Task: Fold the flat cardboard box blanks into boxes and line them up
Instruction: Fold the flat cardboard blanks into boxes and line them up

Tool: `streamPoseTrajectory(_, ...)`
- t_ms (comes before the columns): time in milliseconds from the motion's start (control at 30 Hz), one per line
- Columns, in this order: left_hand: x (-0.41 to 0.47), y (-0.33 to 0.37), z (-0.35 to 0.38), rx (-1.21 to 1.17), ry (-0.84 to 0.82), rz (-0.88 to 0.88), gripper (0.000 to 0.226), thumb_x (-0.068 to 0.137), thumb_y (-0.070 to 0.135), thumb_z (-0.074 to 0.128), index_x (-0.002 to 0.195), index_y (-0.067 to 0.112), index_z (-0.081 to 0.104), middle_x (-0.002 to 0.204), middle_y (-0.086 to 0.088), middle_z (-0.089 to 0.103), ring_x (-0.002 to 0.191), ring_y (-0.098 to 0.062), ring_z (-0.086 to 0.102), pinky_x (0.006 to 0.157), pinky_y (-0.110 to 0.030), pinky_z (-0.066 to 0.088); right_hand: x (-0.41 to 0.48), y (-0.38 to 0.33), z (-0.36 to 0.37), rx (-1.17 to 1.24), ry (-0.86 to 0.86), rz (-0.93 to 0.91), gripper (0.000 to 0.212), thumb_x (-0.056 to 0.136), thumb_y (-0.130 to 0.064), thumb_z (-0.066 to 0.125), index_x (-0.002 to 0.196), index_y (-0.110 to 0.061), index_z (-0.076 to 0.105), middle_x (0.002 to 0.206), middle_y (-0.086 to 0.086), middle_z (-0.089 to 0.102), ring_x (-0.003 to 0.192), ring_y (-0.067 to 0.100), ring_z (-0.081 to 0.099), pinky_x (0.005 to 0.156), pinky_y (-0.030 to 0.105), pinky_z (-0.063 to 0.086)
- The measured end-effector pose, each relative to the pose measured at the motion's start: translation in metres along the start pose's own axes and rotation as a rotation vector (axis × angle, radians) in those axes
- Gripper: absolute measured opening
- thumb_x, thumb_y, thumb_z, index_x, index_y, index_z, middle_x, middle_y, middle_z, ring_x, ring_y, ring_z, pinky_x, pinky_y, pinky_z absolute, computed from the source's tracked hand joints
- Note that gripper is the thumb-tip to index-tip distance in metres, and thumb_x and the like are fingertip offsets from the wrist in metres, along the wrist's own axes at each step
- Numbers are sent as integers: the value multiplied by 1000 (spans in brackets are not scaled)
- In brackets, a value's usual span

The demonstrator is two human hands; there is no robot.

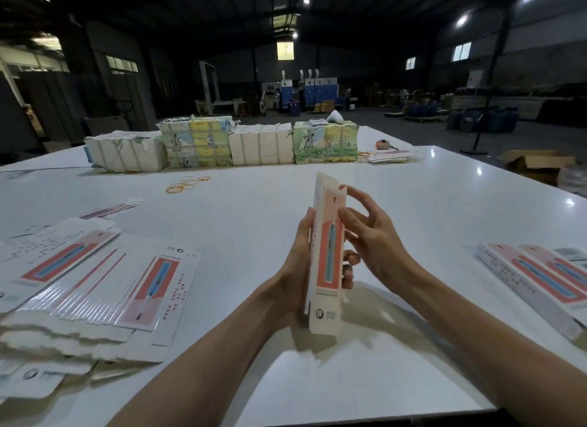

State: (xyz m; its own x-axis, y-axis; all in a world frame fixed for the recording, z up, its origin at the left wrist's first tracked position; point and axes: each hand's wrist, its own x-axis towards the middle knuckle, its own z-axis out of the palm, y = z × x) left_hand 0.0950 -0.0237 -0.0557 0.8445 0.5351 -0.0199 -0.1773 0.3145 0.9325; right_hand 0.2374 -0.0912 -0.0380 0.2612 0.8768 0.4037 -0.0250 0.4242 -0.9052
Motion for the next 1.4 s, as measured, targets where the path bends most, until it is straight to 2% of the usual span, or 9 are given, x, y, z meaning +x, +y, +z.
streamPoseTrajectory(200,4,-2,-5,348,307,363,42,106,64,37,145,61,22,137,-7,66,100,-33,78,86,-53,65,6,0,-10,-283,65,-84,51,98,-42,66,145,-37,46,111,-4,79,102,24,75,85,32,59)
streamPoseTrajectory(367,2,10,0,400,151,452,67,102,51,58,149,73,16,163,5,40,121,-28,70,89,-53,64,5,-3,-4,-310,-6,-78,58,94,-41,68,148,-31,50,105,-7,79,95,17,77,69,27,62)
streamPoseTrajectory(500,0,3,1,406,85,395,116,81,23,89,151,69,9,159,9,36,129,-29,63,92,-51,63,3,-3,-2,-352,-17,-78,62,93,-43,65,152,-35,47,114,-5,75,106,17,76,80,35,65)
streamPoseTrajectory(600,-1,2,-1,388,125,403,107,81,12,86,151,60,21,144,-1,52,119,-27,69,85,-42,65,0,-1,-1,-364,-72,-50,57,92,-41,72,144,-44,49,109,-1,70,103,19,75,73,39,66)
streamPoseTrajectory(733,-3,2,2,421,186,403,88,75,10,79,140,50,36,121,-7,63,102,-21,75,71,-31,64,1,2,-1,-352,-65,-60,39,95,-34,77,129,-27,58,103,-1,72,94,23,77,64,36,63)
streamPoseTrajectory(900,0,-2,2,421,208,378,97,76,13,85,146,48,27,128,-10,63,104,-27,76,78,-39,66,2,4,-3,-268,-48,-42,34,95,-32,78,125,-30,62,102,3,73,96,26,77,68,35,63)
streamPoseTrajectory(1000,1,-1,4,483,245,357,94,74,25,85,143,43,25,122,-5,62,97,-13,76,69,-27,63,2,8,-4,-262,-63,-30,36,94,-39,78,125,-33,62,103,3,73,98,25,77,69,35,64)
streamPoseTrajectory(1133,0,2,1,505,248,330,94,80,17,91,141,48,26,125,-3,59,100,-27,75,79,-35,66,8,11,-5,-137,53,50,37,102,-56,56,131,-32,54,105,-1,76,104,26,76,79,36,64)
streamPoseTrajectory(1400,-5,4,2,578,98,304,91,79,24,87,143,49,27,130,3,54,108,-25,73,79,-33,65,14,12,-21,-271,169,-23,21,107,-25,57,124,-19,68,98,1,80,93,30,77,74,33,64)
